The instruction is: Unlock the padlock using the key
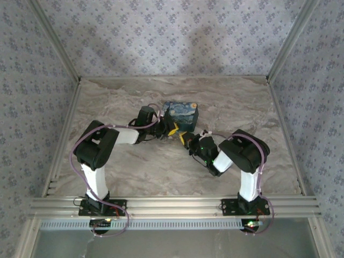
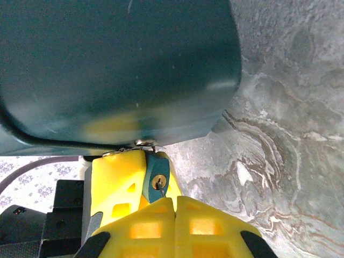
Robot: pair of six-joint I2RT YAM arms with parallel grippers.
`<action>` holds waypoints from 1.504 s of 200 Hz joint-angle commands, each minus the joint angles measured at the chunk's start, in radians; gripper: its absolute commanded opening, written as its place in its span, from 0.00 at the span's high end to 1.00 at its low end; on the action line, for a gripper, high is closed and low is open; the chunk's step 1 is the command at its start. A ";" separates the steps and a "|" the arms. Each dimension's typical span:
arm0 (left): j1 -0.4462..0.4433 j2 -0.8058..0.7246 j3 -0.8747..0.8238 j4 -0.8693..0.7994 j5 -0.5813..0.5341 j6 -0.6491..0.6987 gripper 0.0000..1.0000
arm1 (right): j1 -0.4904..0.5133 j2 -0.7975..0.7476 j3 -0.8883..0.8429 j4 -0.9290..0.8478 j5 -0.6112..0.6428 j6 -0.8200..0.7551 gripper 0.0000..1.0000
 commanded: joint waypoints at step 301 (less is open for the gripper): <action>-0.052 -0.042 -0.012 0.107 0.228 -0.025 1.00 | -0.139 -0.112 0.007 -0.186 -0.255 -0.237 1.00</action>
